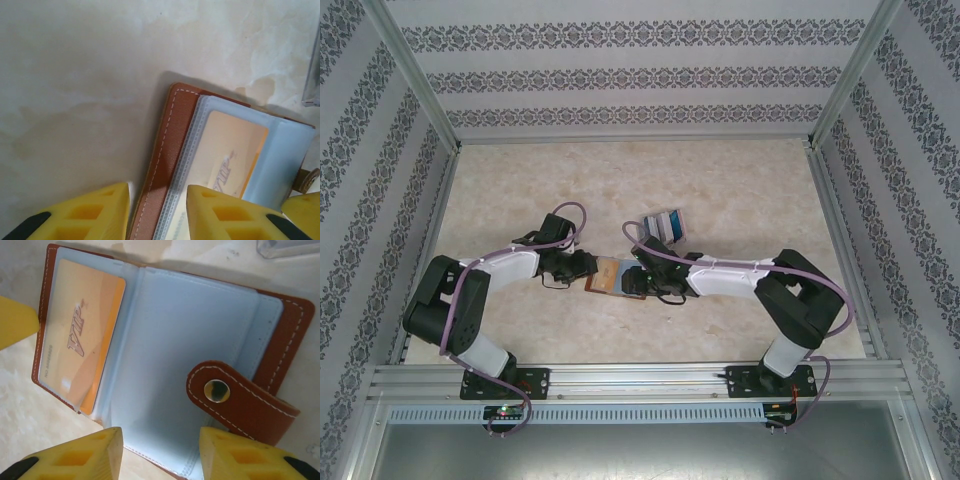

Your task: Put the credit cards into the card holder

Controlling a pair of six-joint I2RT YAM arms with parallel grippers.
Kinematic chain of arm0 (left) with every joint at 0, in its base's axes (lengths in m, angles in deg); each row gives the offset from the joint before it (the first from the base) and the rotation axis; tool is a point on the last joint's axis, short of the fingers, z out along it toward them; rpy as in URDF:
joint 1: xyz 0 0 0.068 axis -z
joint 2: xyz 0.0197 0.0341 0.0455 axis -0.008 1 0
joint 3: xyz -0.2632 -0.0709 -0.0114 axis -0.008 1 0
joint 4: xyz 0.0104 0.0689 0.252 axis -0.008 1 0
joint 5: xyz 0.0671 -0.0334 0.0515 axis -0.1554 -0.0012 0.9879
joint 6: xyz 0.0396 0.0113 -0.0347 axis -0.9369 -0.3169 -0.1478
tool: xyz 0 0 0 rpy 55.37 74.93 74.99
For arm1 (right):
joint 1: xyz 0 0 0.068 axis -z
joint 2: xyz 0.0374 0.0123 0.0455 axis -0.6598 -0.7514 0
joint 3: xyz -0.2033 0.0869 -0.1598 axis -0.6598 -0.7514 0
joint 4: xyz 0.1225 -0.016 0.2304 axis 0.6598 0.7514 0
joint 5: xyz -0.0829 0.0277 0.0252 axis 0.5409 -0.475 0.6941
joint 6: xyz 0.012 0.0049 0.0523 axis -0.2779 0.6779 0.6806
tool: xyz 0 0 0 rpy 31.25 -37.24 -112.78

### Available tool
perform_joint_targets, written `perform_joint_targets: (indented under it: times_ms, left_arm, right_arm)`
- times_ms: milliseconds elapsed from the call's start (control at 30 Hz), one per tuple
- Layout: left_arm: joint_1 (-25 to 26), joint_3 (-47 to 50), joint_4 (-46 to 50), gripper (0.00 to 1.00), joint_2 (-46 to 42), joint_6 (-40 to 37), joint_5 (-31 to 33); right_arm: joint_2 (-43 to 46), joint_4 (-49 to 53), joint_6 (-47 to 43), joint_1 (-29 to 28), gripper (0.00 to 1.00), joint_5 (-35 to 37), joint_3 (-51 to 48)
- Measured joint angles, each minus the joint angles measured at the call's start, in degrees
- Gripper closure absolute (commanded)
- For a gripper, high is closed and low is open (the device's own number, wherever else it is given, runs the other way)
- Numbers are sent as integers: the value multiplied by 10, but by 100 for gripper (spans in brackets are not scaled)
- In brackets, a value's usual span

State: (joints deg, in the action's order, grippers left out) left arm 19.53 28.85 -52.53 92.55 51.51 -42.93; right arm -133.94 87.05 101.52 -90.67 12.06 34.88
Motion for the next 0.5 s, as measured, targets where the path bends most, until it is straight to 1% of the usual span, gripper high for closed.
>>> perform_joint_targets:
  times_ms: [133,367,500]
  left_arm:
    - [-1,6,-11,71,3,1,-3]
    - [0,12,-21,72,3,2,-4]
    - [1,15,-27,74,3,5,-5]
  right_arm:
    - [-13,-4,0,0,58,-2,12]
    - [-35,-15,3,0,57,-9,25]
    - [-48,-39,7,0,57,-18,29]
